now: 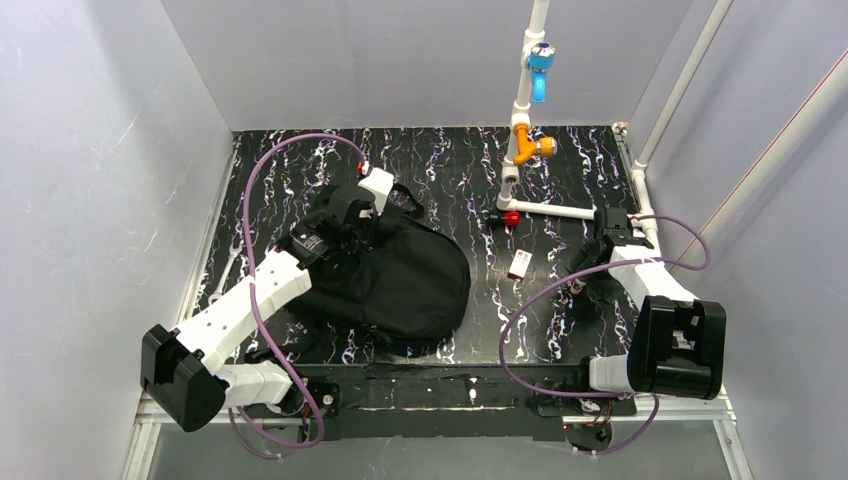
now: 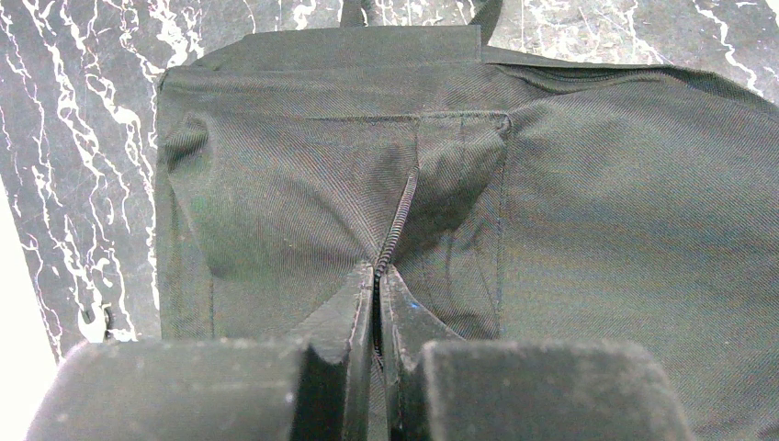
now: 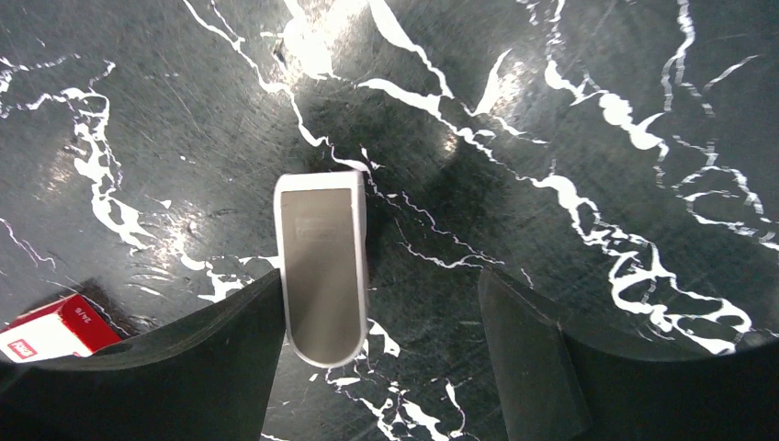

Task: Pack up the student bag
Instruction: Pick up the stationery from the center of the board.

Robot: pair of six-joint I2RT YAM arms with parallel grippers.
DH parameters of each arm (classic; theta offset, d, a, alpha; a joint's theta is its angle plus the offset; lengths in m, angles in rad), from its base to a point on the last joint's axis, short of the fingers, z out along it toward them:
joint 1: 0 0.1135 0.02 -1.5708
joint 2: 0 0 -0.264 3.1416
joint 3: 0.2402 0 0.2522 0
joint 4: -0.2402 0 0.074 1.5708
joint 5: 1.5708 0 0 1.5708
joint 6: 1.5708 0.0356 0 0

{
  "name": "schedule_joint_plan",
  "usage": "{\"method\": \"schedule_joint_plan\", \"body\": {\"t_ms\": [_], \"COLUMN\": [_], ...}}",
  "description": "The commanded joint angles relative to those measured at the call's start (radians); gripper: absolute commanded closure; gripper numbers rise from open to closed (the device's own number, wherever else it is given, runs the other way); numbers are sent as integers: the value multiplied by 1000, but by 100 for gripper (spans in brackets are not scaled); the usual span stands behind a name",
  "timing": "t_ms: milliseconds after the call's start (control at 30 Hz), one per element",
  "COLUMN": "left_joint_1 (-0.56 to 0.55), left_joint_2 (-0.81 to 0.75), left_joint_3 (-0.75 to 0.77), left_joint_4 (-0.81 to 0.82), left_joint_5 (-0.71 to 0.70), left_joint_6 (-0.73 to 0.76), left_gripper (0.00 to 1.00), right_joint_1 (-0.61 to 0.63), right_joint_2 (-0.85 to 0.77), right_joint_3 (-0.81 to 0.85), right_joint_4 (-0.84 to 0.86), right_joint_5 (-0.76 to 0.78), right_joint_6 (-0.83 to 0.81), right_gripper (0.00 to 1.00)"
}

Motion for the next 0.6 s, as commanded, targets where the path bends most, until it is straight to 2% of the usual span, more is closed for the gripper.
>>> {"method": "schedule_joint_plan", "body": {"t_ms": [0,133,233,433,567], "left_joint_1": [-11,-10,-10,-10,-11], "left_joint_2": [-17,-15,-11,-6,5], "left_joint_3": [21,22,23,23,22], "left_joint_4": [46,44,45,44,44], "left_joint_5": [34,30,37,36,36], "left_joint_6": [-13,-13,-13,-16,-16], "left_gripper": [100,100,100,100,100], "right_joint_1": [-8,-7,-7,-7,-8], "right_joint_2": [5,6,5,30,49], "right_joint_3": [-30,-37,-41,-30,-20], "right_joint_4": [122,131,147,180,188], "right_joint_5": [-50,-38,-21,2,-25], "right_joint_6": [-4,-7,-30,-106,-124], "right_gripper": [20,26,39,43,60]}}
